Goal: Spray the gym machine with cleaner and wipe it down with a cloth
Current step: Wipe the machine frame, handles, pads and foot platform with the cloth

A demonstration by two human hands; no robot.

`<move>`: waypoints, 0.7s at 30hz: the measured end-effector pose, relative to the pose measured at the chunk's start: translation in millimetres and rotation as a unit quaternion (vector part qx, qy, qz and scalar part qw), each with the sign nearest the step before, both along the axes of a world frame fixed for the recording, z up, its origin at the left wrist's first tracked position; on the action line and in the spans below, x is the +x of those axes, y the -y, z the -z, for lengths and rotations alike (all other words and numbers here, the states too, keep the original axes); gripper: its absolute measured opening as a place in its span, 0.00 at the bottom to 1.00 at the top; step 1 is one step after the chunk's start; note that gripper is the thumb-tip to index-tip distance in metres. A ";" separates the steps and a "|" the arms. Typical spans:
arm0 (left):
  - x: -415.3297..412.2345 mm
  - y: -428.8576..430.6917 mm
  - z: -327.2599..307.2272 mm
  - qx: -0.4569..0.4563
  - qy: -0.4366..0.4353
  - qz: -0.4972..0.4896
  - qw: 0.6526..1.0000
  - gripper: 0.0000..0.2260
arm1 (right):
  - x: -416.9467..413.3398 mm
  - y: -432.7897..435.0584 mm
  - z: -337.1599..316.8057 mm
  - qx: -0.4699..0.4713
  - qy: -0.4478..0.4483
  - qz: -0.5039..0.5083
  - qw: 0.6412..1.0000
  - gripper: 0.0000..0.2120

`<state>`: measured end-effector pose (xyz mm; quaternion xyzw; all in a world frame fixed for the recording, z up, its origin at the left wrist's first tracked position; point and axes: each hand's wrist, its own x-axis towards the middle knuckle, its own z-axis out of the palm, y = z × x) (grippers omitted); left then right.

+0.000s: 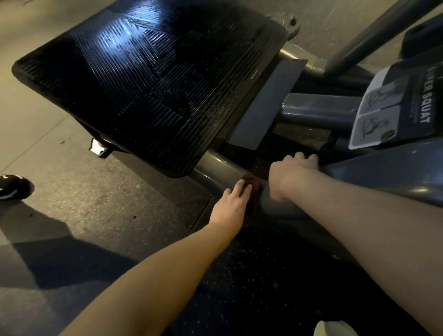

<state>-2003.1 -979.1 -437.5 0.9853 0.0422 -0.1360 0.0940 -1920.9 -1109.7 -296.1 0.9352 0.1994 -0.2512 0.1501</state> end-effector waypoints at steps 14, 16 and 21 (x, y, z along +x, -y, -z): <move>-69.7 -5.4 -40.7 -0.341 -0.137 -0.226 0.902 0.13 | -42.8 25.1 -16.4 0.043 0.018 -0.155 0.987 0.21; -69.8 -13.5 -55.3 -0.396 -0.135 -0.264 0.869 0.12 | -63.6 39.2 1.4 0.198 0.041 -0.171 0.964 0.20; -59.4 -18.7 -96.4 -0.490 -0.034 -0.295 0.819 0.08 | -101.5 66.7 36.6 0.435 -0.083 -0.010 0.896 0.23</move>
